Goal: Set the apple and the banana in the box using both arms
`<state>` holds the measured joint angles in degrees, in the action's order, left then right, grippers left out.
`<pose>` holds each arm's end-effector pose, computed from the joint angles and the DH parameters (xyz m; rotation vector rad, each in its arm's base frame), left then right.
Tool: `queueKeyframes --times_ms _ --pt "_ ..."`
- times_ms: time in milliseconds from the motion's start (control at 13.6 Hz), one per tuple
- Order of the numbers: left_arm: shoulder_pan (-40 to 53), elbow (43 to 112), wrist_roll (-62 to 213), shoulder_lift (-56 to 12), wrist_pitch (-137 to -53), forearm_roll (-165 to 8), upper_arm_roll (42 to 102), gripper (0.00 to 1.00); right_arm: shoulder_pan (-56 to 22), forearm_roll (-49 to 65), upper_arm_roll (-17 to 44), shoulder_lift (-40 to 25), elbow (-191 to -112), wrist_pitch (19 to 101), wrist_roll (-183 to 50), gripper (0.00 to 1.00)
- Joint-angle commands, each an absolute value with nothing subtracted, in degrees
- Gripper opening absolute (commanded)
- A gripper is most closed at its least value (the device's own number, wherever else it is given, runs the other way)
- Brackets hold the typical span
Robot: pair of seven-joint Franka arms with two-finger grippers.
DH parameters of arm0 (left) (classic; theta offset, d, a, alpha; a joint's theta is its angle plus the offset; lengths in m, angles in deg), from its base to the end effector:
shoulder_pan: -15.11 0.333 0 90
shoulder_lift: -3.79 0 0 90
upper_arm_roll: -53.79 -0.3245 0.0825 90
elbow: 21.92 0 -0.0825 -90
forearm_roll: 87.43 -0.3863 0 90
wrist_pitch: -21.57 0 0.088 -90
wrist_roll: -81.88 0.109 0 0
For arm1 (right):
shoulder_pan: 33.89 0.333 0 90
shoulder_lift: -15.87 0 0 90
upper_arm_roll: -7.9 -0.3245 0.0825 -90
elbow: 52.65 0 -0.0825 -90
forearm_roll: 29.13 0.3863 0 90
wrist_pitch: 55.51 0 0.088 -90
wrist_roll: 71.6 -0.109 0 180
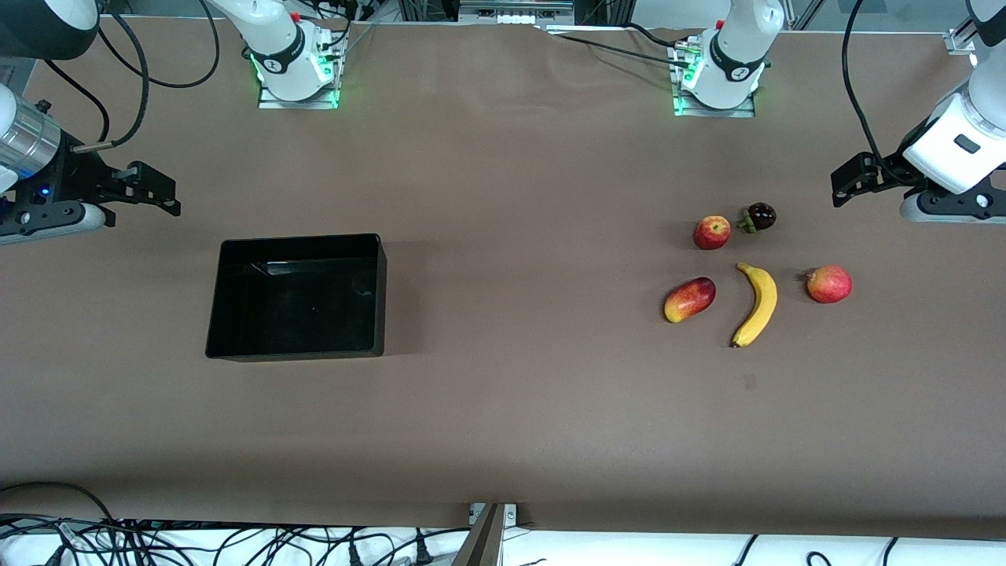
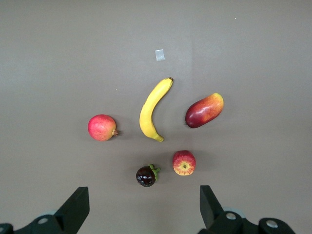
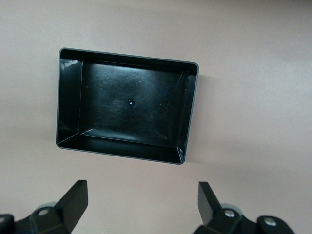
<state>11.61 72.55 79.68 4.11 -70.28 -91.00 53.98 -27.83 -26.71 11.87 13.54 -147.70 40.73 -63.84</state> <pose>0.5548 -0.0292 0.6000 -3.0765 0.0450 0.0568 0.5746 0.0259 0.5755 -3.0906 -0.2586 0.0277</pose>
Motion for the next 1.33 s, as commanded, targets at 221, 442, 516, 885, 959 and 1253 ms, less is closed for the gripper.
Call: queueKeyframes --times_ms 221,442,516,885,959,1253 --pt "11.5 71.1 79.6 3.6 -69.0 -90.4 54.1 1.00 -28.1 -26.9 11.8 13.1 -146.5 37.5 -64.3 1.00" --pt "11.5 71.1 79.6 3.6 -68.9 -90.4 54.1 1.00 -28.1 -26.9 11.8 13.1 -146.7 37.3 -64.2 1.00" --pt "11.5 71.1 79.6 3.6 -68.9 -90.3 54.1 1.00 -28.1 -26.9 11.8 13.1 -146.9 37.4 -64.3 1.00" --pt "11.5 71.1 79.6 3.6 -68.9 -90.3 54.1 1.00 -28.1 -26.9 11.8 13.5 -148.3 37.5 -64.9 1.00" --pt "11.5 71.1 79.6 3.6 -68.9 -90.4 54.1 1.00 -28.1 -26.9 11.8 13.4 -148.3 37.7 -64.8 1.00" --pt "11.5 71.1 79.6 3.6 -68.9 -90.4 54.1 1.00 -28.1 -27.0 11.8 13.3 -148.7 38.1 -64.0 1.00"
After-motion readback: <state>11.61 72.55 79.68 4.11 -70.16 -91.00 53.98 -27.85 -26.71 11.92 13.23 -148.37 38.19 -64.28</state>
